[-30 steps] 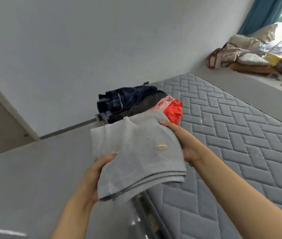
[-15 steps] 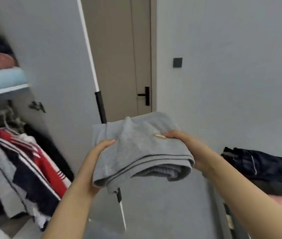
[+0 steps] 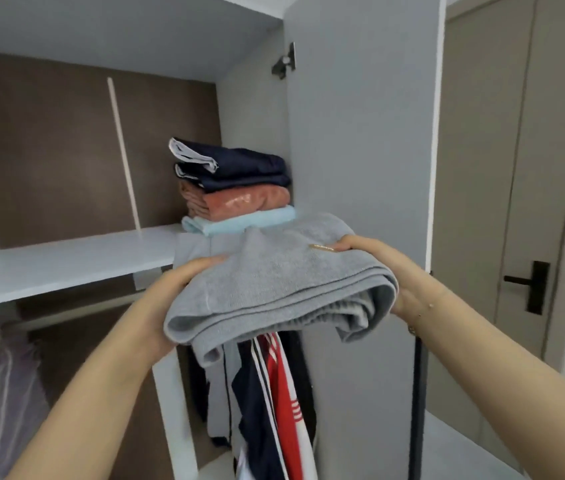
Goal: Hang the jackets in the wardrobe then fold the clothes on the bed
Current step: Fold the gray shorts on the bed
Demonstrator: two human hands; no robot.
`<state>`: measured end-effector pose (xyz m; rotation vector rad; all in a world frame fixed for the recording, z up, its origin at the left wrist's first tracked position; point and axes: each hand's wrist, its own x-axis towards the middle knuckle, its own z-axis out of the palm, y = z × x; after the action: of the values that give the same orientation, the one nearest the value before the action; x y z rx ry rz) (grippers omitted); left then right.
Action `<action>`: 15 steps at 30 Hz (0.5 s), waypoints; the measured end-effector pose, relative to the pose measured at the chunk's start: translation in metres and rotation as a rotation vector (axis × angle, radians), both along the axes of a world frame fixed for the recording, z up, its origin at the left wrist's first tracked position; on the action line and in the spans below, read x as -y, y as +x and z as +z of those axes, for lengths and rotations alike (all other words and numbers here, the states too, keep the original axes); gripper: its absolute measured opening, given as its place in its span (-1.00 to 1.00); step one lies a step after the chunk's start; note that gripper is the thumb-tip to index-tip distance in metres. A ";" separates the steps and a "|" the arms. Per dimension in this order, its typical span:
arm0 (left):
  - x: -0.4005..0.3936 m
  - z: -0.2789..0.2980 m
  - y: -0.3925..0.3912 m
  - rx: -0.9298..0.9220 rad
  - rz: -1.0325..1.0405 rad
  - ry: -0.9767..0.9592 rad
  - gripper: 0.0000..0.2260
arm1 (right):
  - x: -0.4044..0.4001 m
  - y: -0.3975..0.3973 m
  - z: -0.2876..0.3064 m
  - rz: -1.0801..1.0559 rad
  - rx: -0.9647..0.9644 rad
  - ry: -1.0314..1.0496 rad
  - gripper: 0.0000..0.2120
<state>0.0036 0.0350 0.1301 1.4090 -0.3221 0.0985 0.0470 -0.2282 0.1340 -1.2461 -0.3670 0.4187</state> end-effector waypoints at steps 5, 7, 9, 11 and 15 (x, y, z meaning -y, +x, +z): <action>-0.002 0.047 0.036 0.119 0.177 0.107 -0.80 | -0.004 0.077 0.050 0.106 0.042 0.040 -0.85; 0.002 0.065 0.052 0.137 0.240 0.075 -0.80 | -0.007 0.103 0.071 0.125 0.081 0.042 -0.89; 0.004 0.085 0.067 0.173 0.257 0.063 -0.78 | -0.011 0.129 0.092 0.143 0.122 0.025 -0.88; 0.005 0.106 0.080 0.208 0.226 0.070 -0.72 | -0.018 0.156 0.115 0.140 0.148 0.024 -0.88; 0.005 0.153 0.117 0.275 0.106 0.042 -0.93 | -0.038 0.212 0.168 0.103 0.248 0.022 -0.83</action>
<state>0.1202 0.0303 0.2827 1.4554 -0.4782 0.3762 0.2594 -0.1906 0.3017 -1.2640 -0.6474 0.3469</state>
